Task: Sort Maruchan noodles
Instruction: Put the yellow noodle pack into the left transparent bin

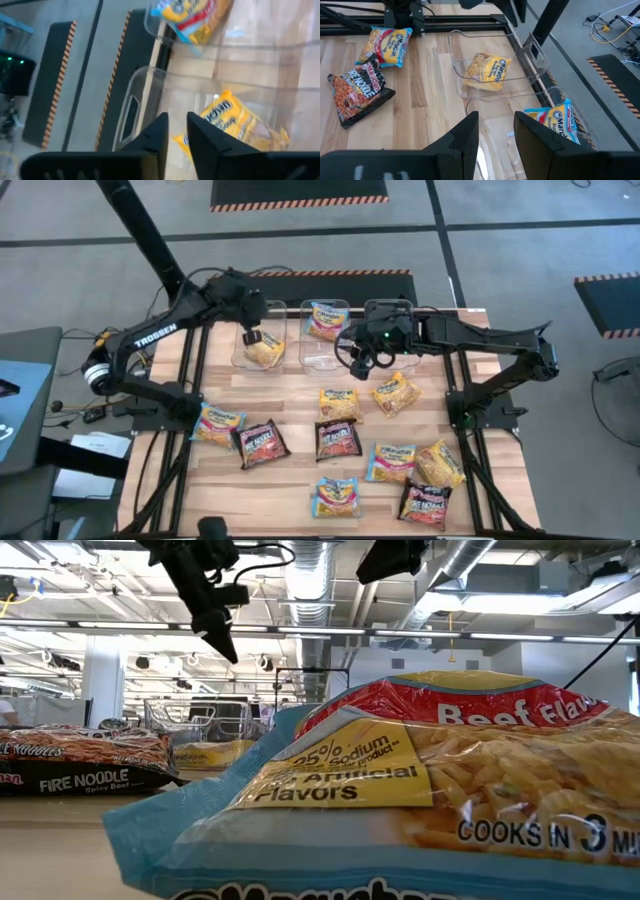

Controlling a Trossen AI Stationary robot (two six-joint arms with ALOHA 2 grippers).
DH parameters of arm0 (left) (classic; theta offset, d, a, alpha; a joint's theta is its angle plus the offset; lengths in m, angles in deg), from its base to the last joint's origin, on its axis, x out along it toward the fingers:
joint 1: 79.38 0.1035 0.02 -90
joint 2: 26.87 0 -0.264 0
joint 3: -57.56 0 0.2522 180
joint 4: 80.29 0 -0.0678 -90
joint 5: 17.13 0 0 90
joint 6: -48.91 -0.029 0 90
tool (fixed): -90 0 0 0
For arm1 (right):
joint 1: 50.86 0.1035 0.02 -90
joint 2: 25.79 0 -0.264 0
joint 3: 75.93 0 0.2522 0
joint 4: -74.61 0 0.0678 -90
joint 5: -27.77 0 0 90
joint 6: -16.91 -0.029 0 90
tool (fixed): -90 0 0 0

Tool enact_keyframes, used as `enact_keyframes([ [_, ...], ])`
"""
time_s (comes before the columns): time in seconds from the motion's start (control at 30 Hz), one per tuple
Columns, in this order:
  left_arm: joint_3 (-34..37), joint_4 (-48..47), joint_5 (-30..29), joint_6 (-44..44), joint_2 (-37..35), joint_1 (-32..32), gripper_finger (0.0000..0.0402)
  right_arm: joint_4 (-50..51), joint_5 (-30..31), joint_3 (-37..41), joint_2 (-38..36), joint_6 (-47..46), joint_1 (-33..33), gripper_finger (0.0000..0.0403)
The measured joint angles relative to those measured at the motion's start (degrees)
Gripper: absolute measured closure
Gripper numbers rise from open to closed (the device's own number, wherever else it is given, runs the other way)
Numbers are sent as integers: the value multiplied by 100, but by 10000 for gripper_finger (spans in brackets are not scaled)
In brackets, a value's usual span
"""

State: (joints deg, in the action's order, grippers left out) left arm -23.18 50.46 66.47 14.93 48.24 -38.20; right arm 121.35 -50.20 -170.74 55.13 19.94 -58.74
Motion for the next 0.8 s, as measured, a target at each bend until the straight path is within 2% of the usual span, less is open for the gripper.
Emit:
enact_keyframes([
  [0.13,0,603,526,101,115,351,297,-1,0,0,0,30,-13,252],
  [0.27,-4,1080,772,231,483,669,286,2,0,0,1,44,-13,253],
  [0.53,-2,820,869,-286,1326,818,289,3,0,0,2,48,-13,253],
  [0.8,-2,210,997,-366,1884,818,290,5,-11,0,2,48,-13,253],
])
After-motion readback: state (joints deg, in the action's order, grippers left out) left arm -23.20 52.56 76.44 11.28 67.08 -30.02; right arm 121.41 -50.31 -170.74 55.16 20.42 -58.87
